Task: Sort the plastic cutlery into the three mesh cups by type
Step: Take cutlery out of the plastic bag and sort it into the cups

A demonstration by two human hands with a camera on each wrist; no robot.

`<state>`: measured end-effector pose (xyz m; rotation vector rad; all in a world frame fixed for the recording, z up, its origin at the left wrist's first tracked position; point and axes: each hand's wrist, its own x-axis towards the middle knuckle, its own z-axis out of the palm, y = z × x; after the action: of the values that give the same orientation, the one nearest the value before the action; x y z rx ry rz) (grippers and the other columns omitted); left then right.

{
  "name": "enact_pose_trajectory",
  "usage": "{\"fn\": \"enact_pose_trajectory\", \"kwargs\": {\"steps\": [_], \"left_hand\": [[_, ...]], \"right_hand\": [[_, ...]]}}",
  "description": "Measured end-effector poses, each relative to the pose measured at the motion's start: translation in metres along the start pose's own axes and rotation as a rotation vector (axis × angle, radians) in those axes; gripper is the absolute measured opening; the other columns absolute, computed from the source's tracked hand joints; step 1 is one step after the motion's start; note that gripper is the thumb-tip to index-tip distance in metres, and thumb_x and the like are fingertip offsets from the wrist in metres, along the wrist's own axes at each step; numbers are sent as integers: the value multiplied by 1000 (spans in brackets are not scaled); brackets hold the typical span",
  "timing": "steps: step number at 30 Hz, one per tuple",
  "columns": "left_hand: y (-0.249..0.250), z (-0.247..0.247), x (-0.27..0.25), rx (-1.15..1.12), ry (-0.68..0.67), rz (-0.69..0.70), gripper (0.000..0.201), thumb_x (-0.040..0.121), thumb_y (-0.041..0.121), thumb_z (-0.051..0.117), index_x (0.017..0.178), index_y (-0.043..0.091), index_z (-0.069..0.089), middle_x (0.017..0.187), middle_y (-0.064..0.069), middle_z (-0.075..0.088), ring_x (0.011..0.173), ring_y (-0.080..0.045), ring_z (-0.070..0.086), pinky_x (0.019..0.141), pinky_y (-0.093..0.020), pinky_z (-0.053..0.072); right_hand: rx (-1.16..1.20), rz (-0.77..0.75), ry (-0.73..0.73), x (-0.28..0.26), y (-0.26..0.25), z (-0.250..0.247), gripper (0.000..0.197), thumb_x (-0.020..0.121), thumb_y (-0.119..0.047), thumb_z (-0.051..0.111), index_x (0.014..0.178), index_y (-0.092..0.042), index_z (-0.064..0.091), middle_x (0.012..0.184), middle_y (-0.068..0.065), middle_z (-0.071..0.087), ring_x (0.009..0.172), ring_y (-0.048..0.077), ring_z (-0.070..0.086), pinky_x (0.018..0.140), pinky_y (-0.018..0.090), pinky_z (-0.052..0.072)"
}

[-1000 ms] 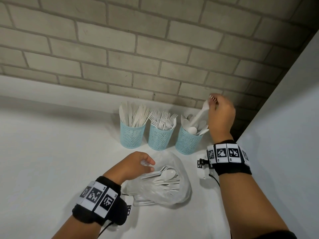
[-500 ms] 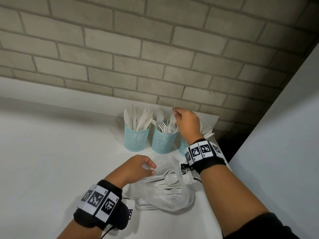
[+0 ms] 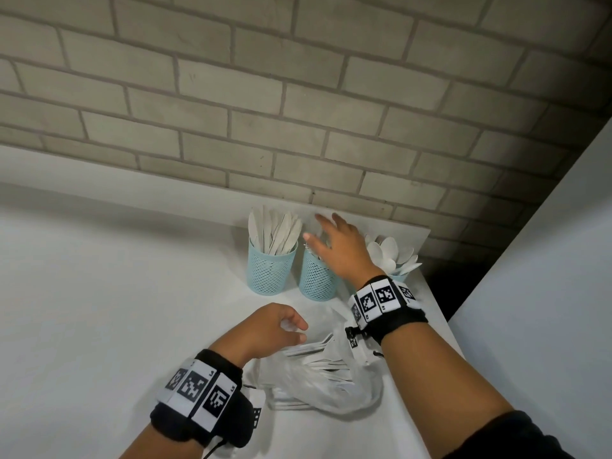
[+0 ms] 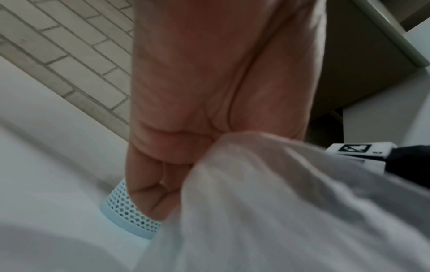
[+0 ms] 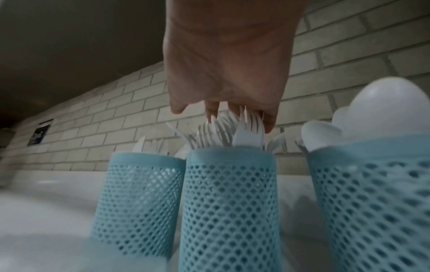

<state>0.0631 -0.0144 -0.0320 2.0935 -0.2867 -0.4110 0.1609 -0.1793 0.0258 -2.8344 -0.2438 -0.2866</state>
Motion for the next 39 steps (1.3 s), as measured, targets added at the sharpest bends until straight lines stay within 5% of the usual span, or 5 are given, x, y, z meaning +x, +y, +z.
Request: {"fn": "enact_pose_trajectory", "kwargs": {"steps": [12, 18, 28, 34, 39], "left_hand": [[-3, -2, 0, -5, 4, -22, 21, 85, 23, 67, 105, 17, 67, 106, 7, 57, 102, -6, 52, 80, -15, 38], [-5, -5, 1, -12, 12, -22, 21, 85, 23, 68, 105, 17, 67, 106, 8, 58, 103, -7, 51, 86, -17, 34], [-5, -6, -1, -19, 8, -20, 23, 85, 22, 67, 107, 16, 66, 110, 7, 58, 106, -6, 49, 88, -17, 32], [-4, -4, 1, -22, -10, -15, 20, 85, 22, 67, 104, 17, 66, 109, 7, 59, 106, -7, 51, 88, -17, 34], [-3, -4, -2, -13, -22, -8, 17, 85, 22, 68, 101, 20, 67, 109, 9, 58, 107, -6, 51, 88, -17, 34]], "right_hand": [[-4, 31, -249, 18, 5, -10, 103, 65, -73, 63, 148, -37, 14, 157, 9, 13, 142, 36, 16, 112, 50, 24], [-92, -76, -177, 27, 0, -12, 34, 83, -39, 61, 112, -21, 64, 110, 7, 58, 112, 30, 41, 80, 31, 38], [413, 146, 91, 35, 17, -41, 58, 92, -53, 43, 140, -21, 39, 144, 14, 40, 132, 31, 39, 109, 43, 34], [285, 85, -278, 15, 16, -29, 102, 71, -61, 67, 149, -29, 11, 158, 5, 14, 144, 24, 18, 115, 46, 23], [347, 68, -185, 8, 10, -19, 62, 90, -29, 60, 145, -20, 31, 145, 8, 43, 129, 24, 45, 100, 30, 37]]}}
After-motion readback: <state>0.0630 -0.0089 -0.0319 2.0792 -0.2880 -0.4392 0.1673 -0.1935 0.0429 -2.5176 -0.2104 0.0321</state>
